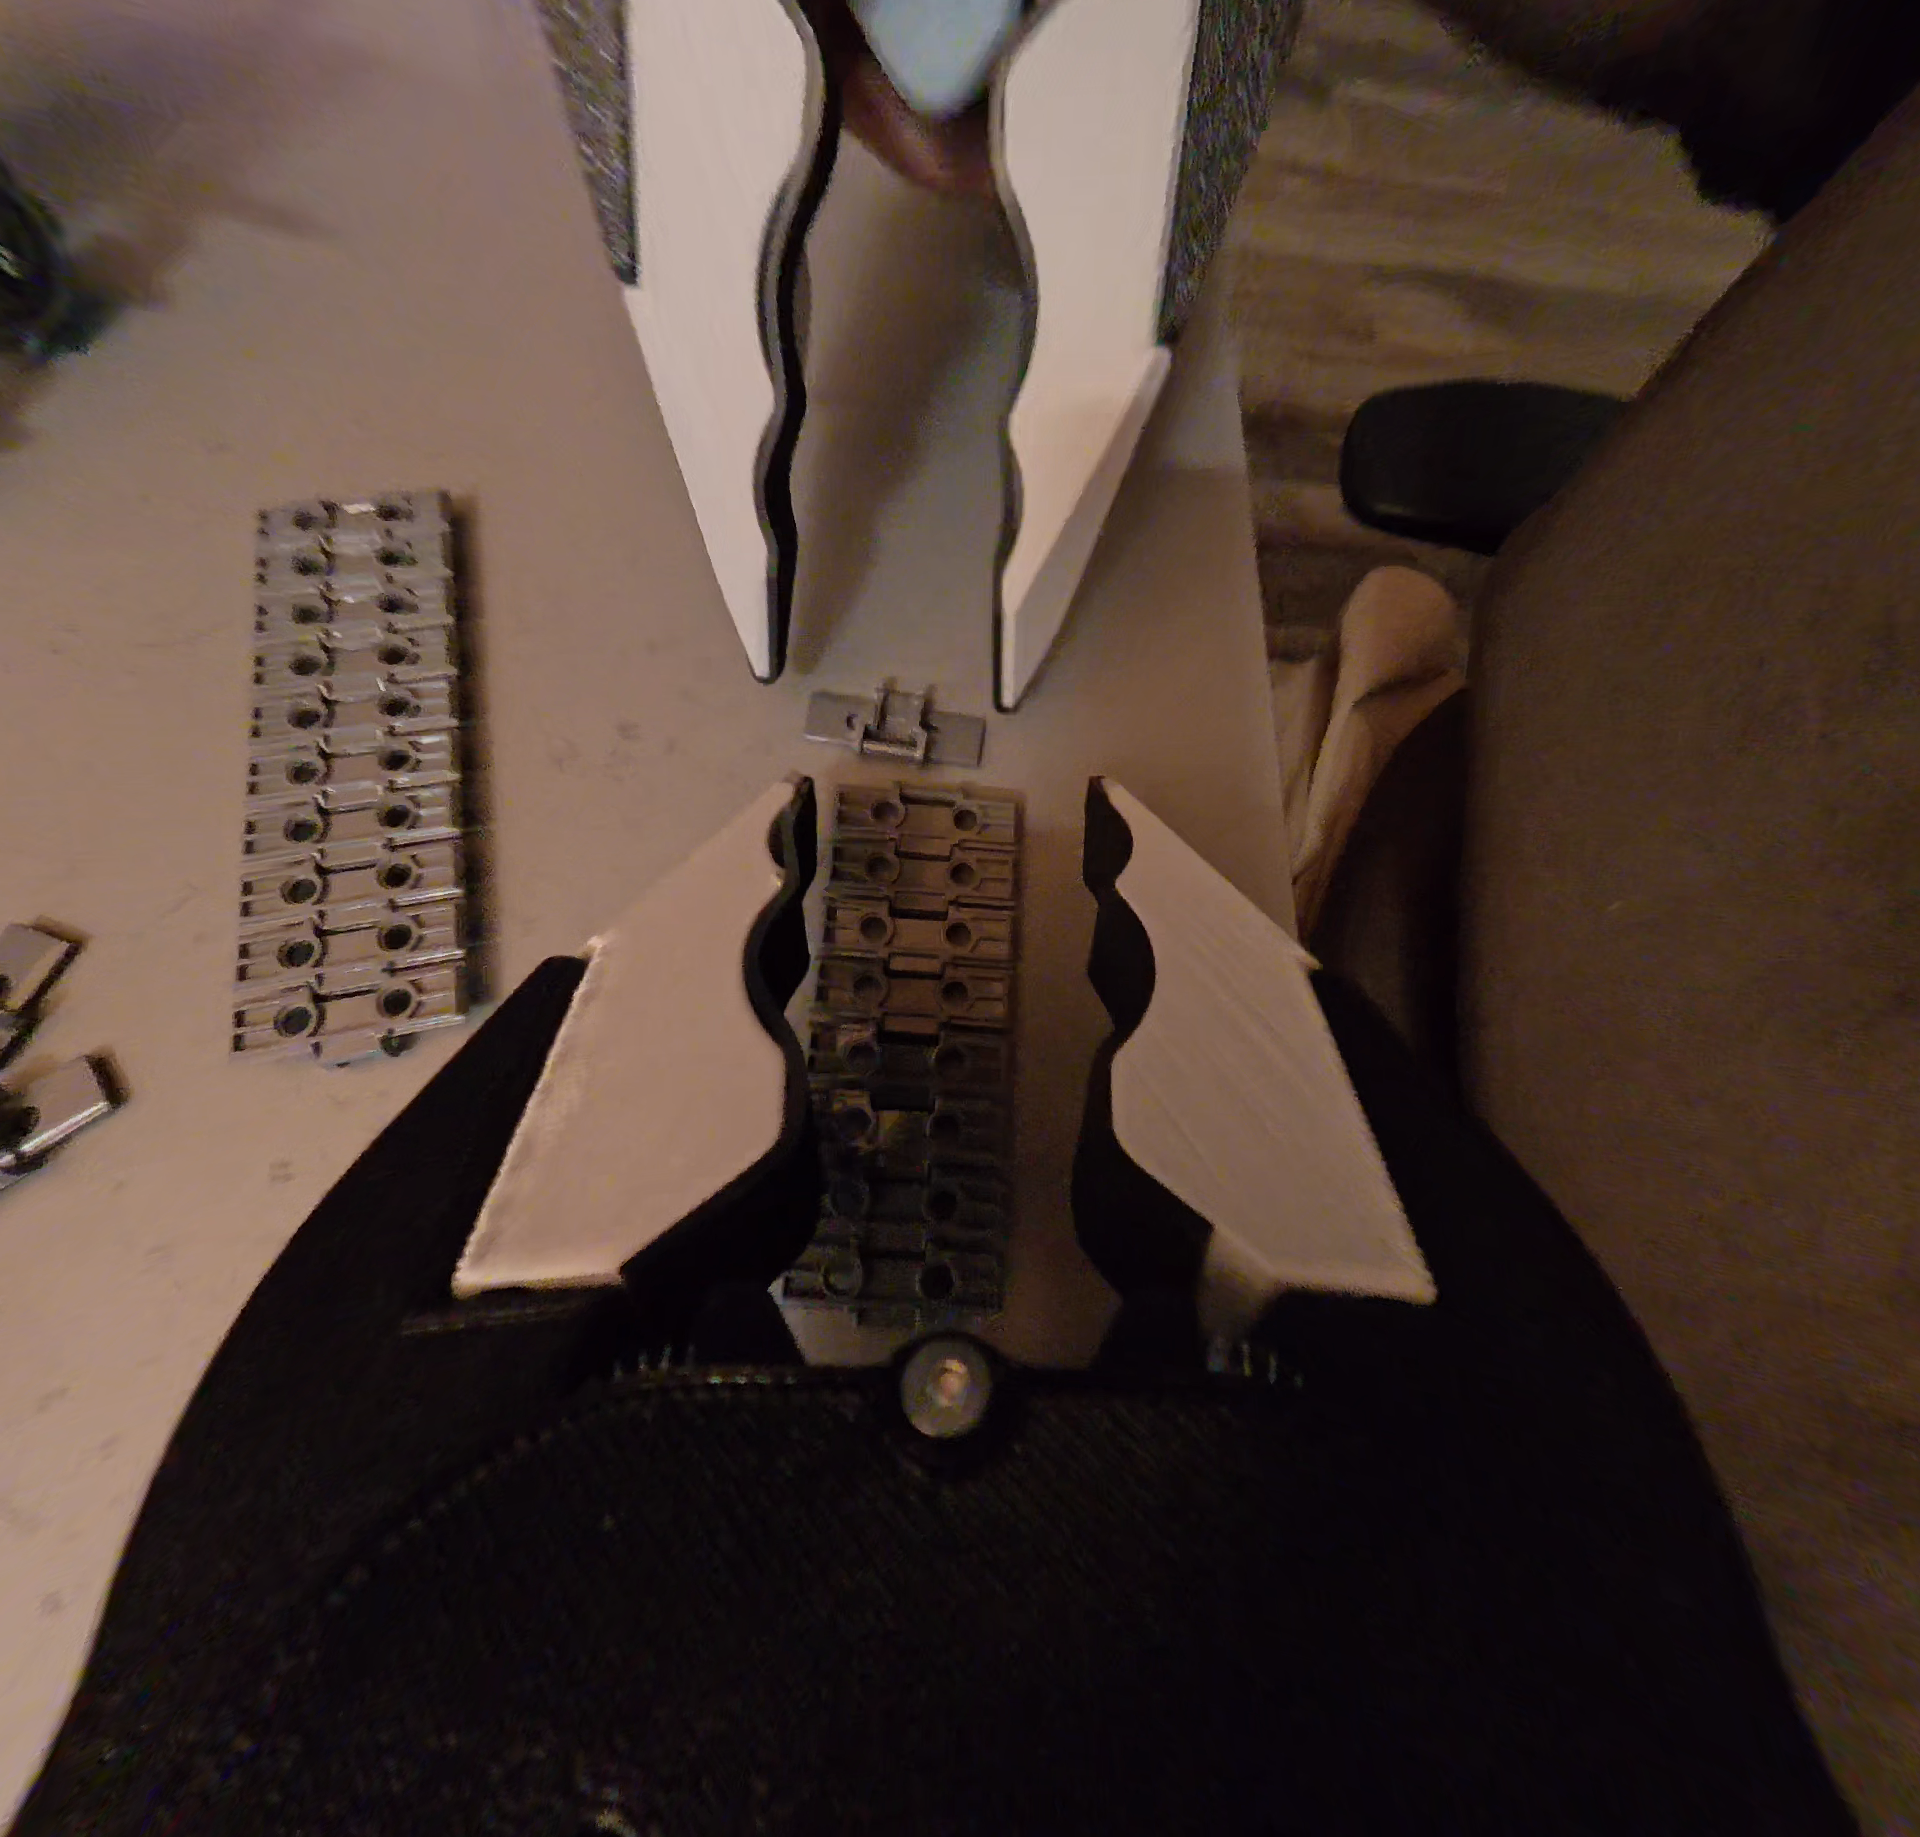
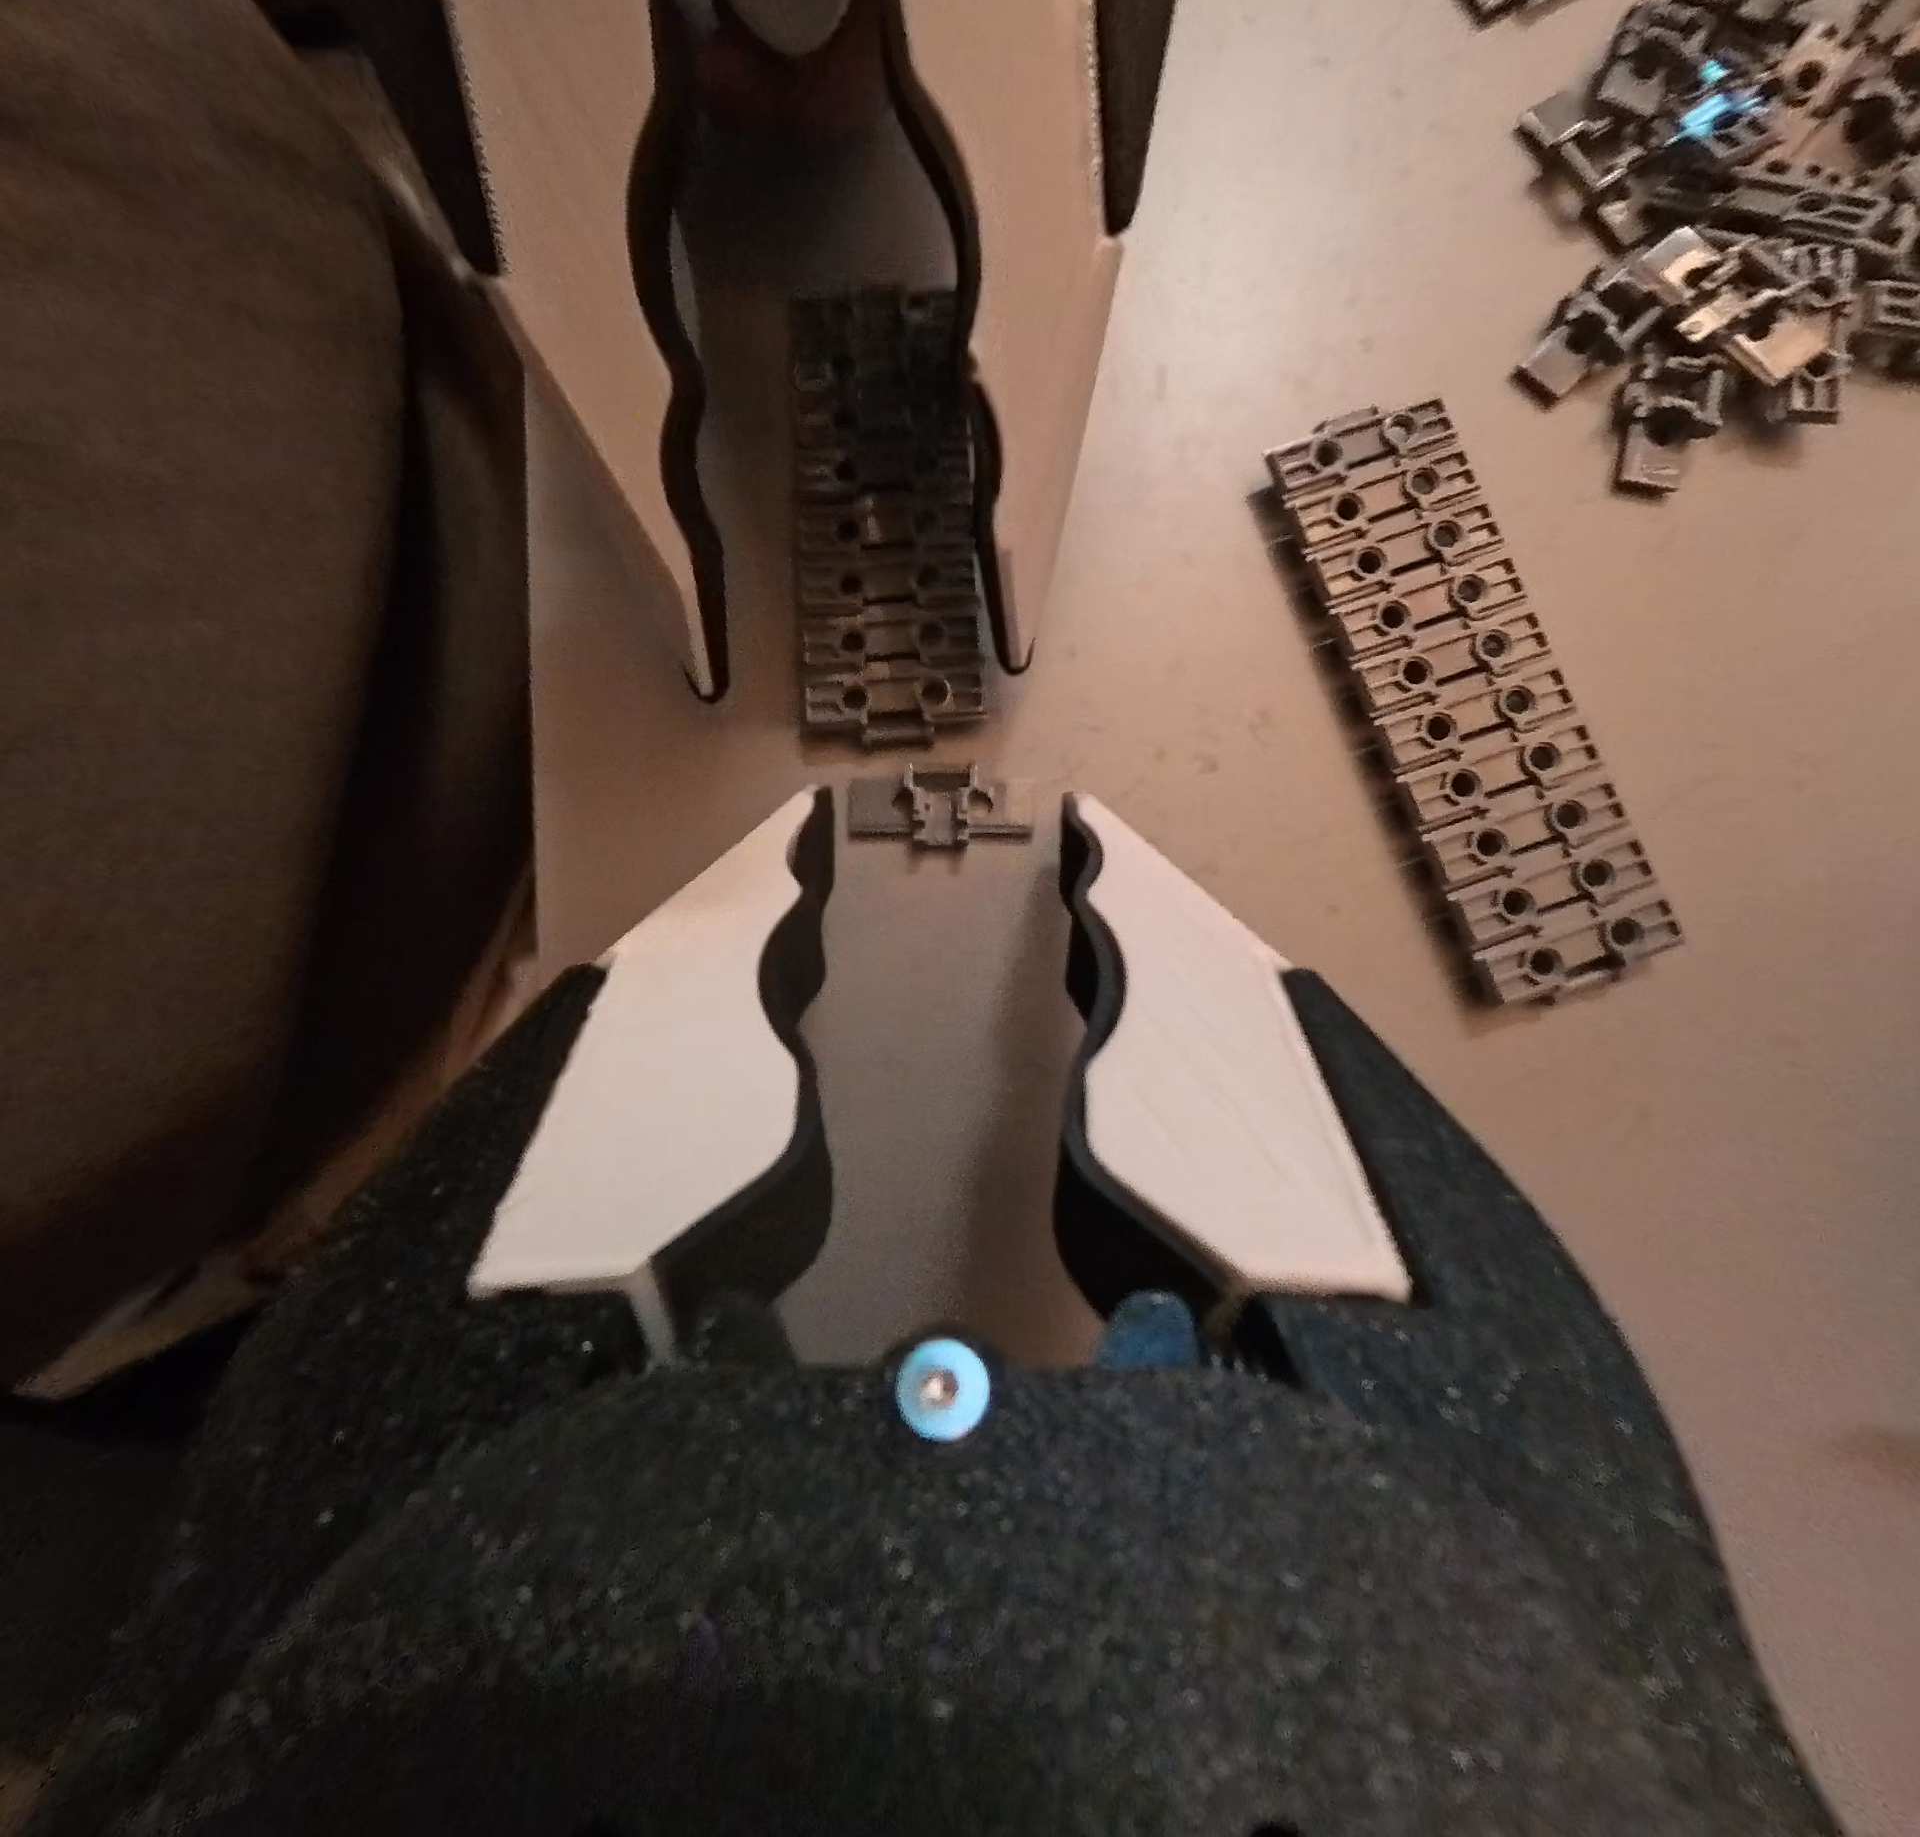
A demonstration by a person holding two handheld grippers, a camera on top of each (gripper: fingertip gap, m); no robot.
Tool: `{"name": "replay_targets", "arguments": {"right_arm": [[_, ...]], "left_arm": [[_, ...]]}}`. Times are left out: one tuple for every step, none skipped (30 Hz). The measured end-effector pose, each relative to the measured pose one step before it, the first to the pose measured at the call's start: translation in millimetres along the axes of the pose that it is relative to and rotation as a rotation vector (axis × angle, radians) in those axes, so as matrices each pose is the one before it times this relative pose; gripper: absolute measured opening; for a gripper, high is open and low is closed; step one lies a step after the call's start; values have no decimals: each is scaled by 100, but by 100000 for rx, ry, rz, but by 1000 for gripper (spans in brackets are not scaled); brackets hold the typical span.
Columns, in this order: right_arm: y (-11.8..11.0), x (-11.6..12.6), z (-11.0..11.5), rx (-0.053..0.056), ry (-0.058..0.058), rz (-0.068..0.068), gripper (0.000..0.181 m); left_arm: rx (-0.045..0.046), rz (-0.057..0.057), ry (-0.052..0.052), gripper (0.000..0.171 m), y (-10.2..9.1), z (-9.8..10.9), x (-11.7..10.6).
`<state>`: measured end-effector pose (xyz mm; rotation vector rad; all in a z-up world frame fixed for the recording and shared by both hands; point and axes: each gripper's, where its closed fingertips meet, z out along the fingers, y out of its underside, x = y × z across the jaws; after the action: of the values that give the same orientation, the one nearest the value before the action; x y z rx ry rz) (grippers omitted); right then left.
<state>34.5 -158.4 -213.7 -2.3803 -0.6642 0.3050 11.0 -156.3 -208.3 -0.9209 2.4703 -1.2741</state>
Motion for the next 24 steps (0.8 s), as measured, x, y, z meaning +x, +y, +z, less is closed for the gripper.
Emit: {"name": "replay_targets", "arguments": {"right_arm": [[-295,-162,-75,3794,1428,2670,47],[-166,-101,-30,3367,2243,2516,51],[48,-66,-4,2254,2784,2012,53],[244,-62,16,1078,2892,1223,54],[287,14,12,575,3367,442,54],[233,140,6,560,3862,-186,55],[160,230,38,493,3903,-528,55],[-16,130,116,1012,2894,-376,54],[-98,-12,225,1255,1761,-145,54],[114,-140,288,-504,639,-514,53],[-9,-193,132,-554,-239,-666,51],[-128,-81,9,481,-53,-734,46],[140,-39,101,-1028,-251,-645,43],[-33,-133,44,27,-1491,236,39],[-29,34,35,24,-701,617,40],[8,99,27,-16,-216,805,39],[14,180,17,-13,537,797,36],[21,255,-28,-21,1373,315,25],[22,191,-10,4,1233,-235,18],[-12,90,-20,155,851,-161,16],[-45,189,-52,412,1645,-121,16],[-122,208,-124,1079,2063,-318,11],[-212,206,-199,1772,2093,-455,7],[-253,225,-243,2172,2146,-295,6]], "left_arm": [[3521,-1161,583,50,-409,-393,-59],[3021,-1715,901,49,-362,-331,-82],[2083,-1845,1379,50,-245,-235,-36],[1098,-1664,1545,50,-139,-122,-1],[267,-1312,947,50,-26,-27,-28],[-382,-659,399,51,43,43,-20],[-603,150,-8,51,76,57,12],[-553,663,-545,51,74,71,7],[-495,856,-861,51,62,53,-10],[-359,882,-1019,51,50,52,-17],[-288,840,-952,50,44,38,-30],[-263,728,-1000,50,30,30,-41],[-304,578,-857,50,38,34,-33],[-378,375,-663,49,54,44,-37],[-398,111,-876,49,42,52,-99],[-218,-770,-2415,48,-36,77,-394],[659,-1544,-3244,47,-257,91,-522],[924,-2129,-1794,45,-368,65,-273],[700,-2628,-670,45,-352,49,-88],[344,-3209,-1231,45,-283,27,-206],[523,-2755,-901,44,-254,-16,-191],[971,-1553,26,44,-250,-27,-38],[1016,-191,166,42,-196,-44,7],[889,1022,-209,41,-132,-9,-3]]}}
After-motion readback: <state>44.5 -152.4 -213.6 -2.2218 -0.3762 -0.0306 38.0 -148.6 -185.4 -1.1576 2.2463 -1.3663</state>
